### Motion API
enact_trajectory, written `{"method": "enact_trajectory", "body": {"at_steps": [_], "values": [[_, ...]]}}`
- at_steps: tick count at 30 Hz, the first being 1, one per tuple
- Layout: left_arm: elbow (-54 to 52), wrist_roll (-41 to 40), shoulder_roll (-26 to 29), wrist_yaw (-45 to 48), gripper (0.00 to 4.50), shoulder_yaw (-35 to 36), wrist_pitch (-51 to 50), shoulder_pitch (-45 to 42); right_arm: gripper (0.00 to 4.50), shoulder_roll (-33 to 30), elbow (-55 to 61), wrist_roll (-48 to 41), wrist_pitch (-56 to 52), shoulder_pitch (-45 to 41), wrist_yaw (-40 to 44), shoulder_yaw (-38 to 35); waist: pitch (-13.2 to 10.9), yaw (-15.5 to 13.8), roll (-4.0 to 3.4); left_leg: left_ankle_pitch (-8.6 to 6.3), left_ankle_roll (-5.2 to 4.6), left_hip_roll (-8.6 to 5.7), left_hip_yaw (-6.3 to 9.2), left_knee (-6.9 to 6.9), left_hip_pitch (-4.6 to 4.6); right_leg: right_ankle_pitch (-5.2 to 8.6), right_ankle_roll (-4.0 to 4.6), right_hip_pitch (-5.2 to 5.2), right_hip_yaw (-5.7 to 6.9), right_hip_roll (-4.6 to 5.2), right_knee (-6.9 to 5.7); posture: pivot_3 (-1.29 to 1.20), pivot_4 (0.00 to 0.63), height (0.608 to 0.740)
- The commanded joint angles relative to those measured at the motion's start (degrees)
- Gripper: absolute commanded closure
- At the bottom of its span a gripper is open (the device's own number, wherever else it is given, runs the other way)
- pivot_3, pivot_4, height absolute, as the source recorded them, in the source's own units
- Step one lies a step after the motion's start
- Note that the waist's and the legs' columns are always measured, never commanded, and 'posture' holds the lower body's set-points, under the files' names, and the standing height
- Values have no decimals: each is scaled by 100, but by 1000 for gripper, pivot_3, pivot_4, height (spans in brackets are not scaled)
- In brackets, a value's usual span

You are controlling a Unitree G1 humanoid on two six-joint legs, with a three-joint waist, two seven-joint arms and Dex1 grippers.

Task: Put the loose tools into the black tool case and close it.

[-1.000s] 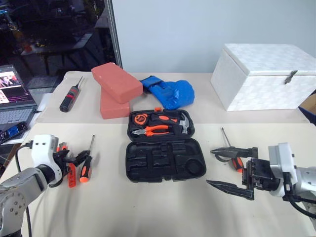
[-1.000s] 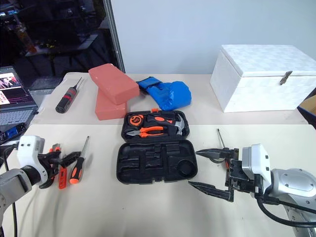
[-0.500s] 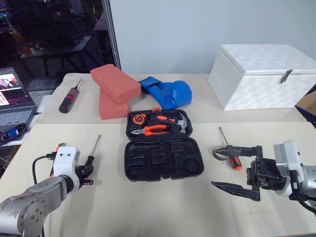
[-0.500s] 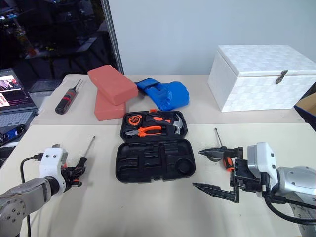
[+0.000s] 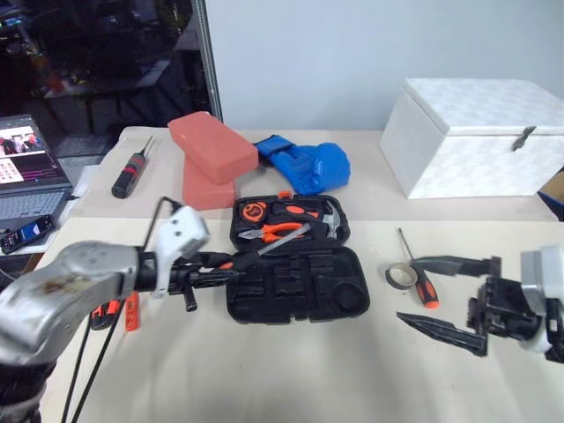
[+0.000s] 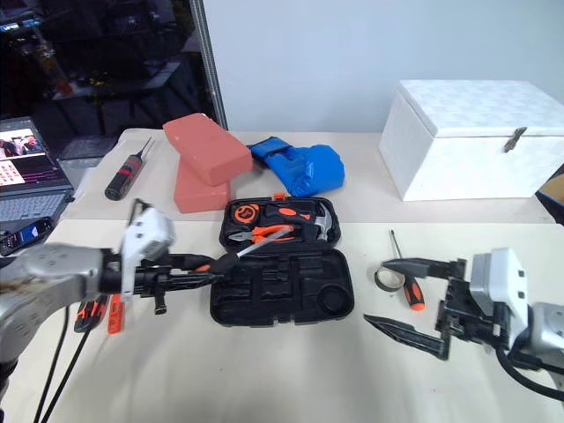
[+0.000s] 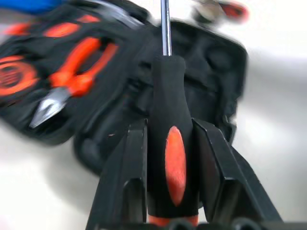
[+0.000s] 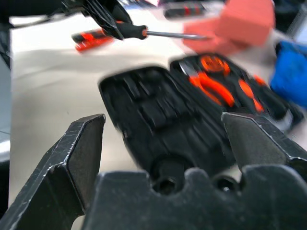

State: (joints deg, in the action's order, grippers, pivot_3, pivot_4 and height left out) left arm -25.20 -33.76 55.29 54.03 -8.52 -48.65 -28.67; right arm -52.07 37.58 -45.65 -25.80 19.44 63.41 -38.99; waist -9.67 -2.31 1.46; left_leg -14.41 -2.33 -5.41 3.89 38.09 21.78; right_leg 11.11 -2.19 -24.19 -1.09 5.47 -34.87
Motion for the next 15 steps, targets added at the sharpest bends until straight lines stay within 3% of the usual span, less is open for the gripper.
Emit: {"method": "enact_trajectory", "body": {"at_steps": [1,8,15], "values": [[1171,1279,-388,698,3621,-1279,942,-1074,0,-143,-53,-31,-167,342,261,-918,-2,-7,4,7,-13,4,-3,3,1,10,-20,-1,1,-1,4,0,150,740],[3095,2729,-1077,1315,3621,-2306,2347,-2067,0,-228,-190,22,-238,558,434,-1432,-5,119,9,10,-60,13,-5,20,23,-5,3,-24,-6,-5,-2,0,150,740],[4123,3352,-1608,1527,3621,-2458,2984,-2200,0,-233,-117,33,-257,487,337,-1280,-4,86,6,4,-68,14,-4,41,26,-4,-5,-14,-2,4,-2,0,150,740]]}}
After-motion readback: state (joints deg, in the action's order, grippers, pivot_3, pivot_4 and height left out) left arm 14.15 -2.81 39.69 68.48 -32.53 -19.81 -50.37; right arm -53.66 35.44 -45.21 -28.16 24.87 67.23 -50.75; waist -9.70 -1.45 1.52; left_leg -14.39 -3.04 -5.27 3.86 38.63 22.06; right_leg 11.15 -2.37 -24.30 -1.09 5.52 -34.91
